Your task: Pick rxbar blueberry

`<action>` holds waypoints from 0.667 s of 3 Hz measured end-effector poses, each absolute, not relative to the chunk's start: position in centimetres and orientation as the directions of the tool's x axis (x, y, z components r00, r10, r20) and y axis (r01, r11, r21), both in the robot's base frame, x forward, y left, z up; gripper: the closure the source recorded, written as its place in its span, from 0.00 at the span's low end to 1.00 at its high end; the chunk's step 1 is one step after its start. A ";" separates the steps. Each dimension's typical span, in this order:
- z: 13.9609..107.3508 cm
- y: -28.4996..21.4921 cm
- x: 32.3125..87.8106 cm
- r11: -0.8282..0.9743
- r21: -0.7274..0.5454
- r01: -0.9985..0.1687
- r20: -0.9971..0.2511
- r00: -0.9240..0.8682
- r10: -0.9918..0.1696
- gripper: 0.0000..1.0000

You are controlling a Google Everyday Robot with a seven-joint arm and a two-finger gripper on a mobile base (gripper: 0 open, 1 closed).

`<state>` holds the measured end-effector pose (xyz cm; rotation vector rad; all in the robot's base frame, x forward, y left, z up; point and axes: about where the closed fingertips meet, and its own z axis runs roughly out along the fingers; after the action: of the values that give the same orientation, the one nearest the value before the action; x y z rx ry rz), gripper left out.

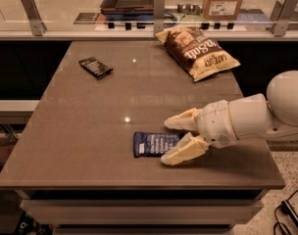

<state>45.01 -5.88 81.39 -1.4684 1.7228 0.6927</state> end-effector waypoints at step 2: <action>81.6 -5.9 45.0 0.193 -0.069 -0.979 -0.820 -0.055 -0.570 1.00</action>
Offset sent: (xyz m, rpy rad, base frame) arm 0.0000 0.0001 0.0016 0.0000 -0.0001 0.0001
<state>45.00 -5.86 81.61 -1.4691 1.7224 0.6926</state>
